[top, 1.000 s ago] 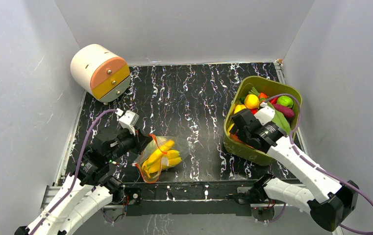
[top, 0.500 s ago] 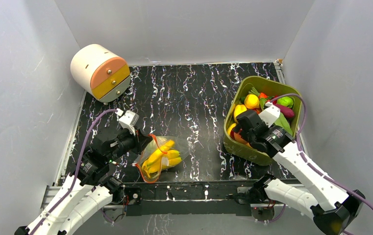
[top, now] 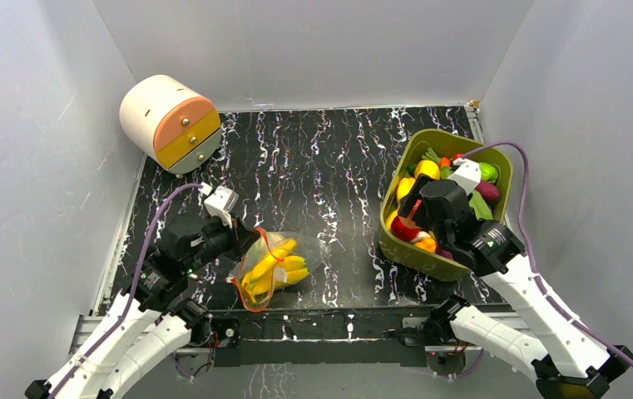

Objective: Place the food in the zip-top bag and seal the zipper
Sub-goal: Pick up the fake fruit from the bin, then place the fake fruit in the zipper food storage bag.

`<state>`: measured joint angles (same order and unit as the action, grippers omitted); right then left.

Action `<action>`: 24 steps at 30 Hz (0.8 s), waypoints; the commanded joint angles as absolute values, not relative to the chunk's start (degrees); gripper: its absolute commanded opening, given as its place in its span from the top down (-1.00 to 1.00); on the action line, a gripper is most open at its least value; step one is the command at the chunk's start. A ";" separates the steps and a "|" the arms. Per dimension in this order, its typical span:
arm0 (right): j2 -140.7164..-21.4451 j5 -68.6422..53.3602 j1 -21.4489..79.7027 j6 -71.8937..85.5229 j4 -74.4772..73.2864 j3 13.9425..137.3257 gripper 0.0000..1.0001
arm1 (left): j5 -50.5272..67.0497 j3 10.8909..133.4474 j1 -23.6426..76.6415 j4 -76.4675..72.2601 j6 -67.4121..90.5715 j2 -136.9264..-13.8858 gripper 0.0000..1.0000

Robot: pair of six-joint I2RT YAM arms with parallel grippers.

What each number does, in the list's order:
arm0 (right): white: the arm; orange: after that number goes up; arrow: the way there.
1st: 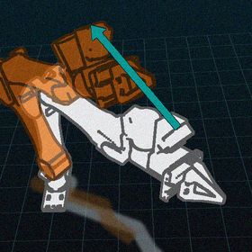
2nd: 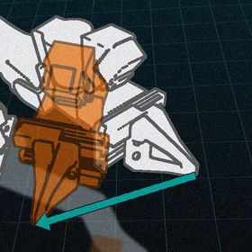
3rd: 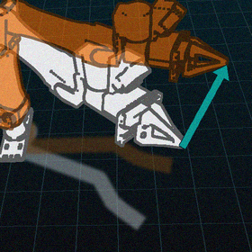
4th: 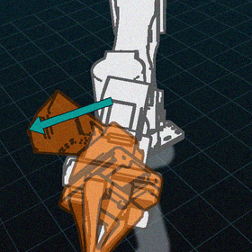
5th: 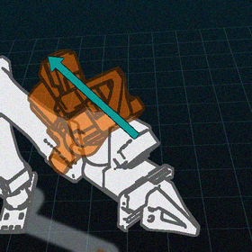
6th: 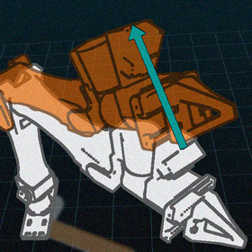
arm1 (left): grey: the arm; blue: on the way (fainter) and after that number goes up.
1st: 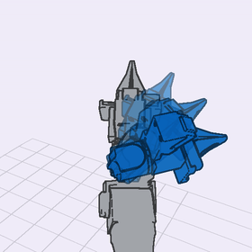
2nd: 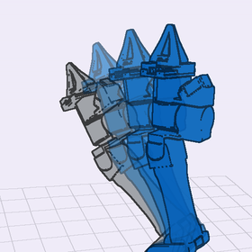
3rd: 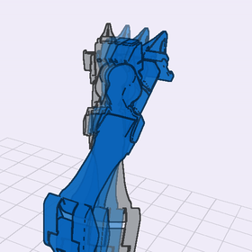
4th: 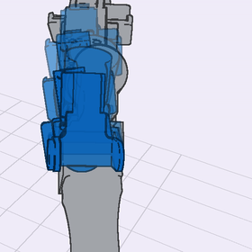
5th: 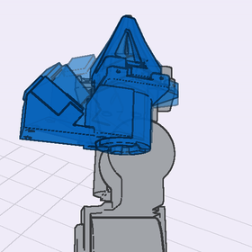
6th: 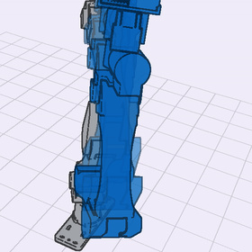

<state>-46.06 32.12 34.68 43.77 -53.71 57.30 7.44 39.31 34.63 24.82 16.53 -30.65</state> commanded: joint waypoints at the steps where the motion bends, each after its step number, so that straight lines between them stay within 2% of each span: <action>1: -44.88 26.33 34.44 35.66 -44.73 60.86 -0.04 | 6.63 40.78 34.77 22.58 18.61 -33.07 1.00; 9: -43.32 7.45 34.48 31.69 -34.14 60.02 0.00 | 9.72 42.84 34.74 16.64 23.69 -38.43 1.00; 18: -47.97 -11.36 34.65 37.69 -20.00 55.42 0.05 | 7.12 48.48 34.72 15.22 26.98 -45.04 1.00; 21: -50.66 -13.63 36.05 39.35 -16.52 55.21 0.06 | 5.51 49.66 34.73 14.62 27.65 -46.84 1.00; 24: -52.51 -11.00 40.78 39.51 -14.56 56.31 0.07 | 4.97 50.54 34.70 14.30 28.24 -48.47 1.00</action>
